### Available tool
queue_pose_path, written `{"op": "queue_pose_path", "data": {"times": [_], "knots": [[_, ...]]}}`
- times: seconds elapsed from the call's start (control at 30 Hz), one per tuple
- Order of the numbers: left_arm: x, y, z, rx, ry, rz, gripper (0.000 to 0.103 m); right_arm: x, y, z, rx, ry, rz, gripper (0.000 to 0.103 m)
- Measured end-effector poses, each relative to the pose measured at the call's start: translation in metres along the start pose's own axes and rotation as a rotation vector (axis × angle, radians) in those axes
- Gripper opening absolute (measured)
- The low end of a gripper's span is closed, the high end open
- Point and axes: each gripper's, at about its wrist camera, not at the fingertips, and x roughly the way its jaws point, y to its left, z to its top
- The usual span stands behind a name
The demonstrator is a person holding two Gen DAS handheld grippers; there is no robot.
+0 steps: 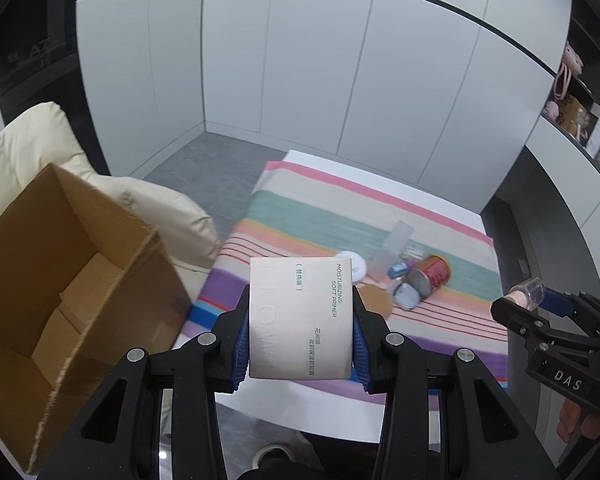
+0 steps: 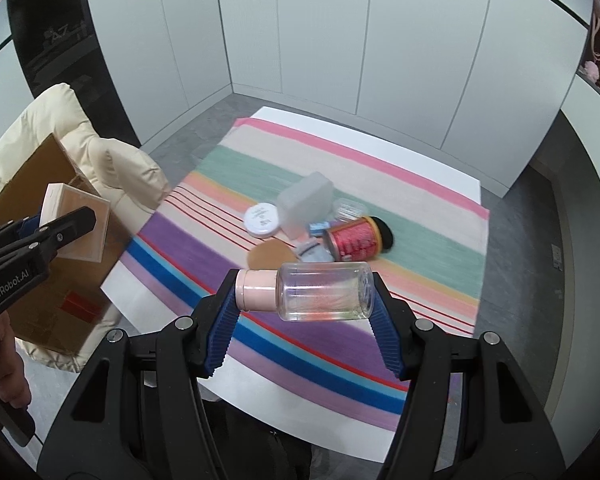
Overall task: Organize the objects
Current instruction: 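Carry the beige box with the left tool while the right tool carries the bottle toward the cardboard box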
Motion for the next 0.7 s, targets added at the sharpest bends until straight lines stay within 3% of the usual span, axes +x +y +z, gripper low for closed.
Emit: {"op": "queue_pose_path", "data": {"times": [0.7], "knots": [[-0.032, 0.107, -0.009, -0.149, -0.053, 0.128, 0.042, 0.012, 0.098, 0.025, -0.115, -0.024, 0.080, 0.063]]}}
